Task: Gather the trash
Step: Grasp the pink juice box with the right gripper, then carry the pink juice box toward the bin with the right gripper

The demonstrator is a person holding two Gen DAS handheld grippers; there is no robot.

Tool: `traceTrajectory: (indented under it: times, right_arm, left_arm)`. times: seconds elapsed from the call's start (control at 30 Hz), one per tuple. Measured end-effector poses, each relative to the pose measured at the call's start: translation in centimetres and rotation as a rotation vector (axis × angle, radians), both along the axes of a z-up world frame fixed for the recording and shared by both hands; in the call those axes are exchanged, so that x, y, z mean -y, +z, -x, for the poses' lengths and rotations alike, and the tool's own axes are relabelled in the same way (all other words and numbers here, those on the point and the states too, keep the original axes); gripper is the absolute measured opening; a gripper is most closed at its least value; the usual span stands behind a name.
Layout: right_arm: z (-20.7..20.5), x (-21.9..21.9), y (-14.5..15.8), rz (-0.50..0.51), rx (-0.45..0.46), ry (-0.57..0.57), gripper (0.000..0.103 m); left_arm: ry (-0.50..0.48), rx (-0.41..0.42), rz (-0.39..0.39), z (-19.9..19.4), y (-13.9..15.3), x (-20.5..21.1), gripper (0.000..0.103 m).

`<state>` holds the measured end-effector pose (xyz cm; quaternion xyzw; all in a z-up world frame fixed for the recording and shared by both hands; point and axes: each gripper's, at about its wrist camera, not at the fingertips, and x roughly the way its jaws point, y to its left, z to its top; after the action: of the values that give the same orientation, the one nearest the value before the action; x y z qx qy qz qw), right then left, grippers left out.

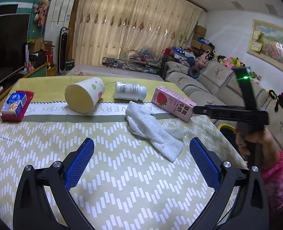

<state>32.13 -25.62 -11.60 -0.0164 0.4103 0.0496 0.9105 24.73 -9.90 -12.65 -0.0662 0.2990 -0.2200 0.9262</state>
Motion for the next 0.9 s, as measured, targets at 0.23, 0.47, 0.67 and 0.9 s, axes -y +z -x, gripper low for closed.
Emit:
traceTrajectory:
  times: [0.23, 0.47, 0.67, 0.9]
  right_arm:
    - [-4.0, -1.0, -1.8, 0.066, -0.002, 0.027, 0.067]
    - [-5.4, 0.2, -3.5, 0.005, -0.021, 0.008, 0.059]
    - [-4.6, -0.1, -3.1, -0.053, -0.005, 0.050, 0.043]
    - [-2.0, -1.7, -0.8, -0.071, 0.042, 0.049, 0.036]
  left_arm:
    - [0.013, 0.008, -0.032, 0.3, -0.3, 0.3, 0.098]
    - [-0.012, 0.008, -0.035, 0.6, -0.3, 0.8, 0.098]
    - [-0.006, 0.001, -0.015, 0.5, -0.3, 0.5, 0.098]
    - [-0.007, -0.006, -0.030, 0.4, -0.7, 0.8, 0.098]
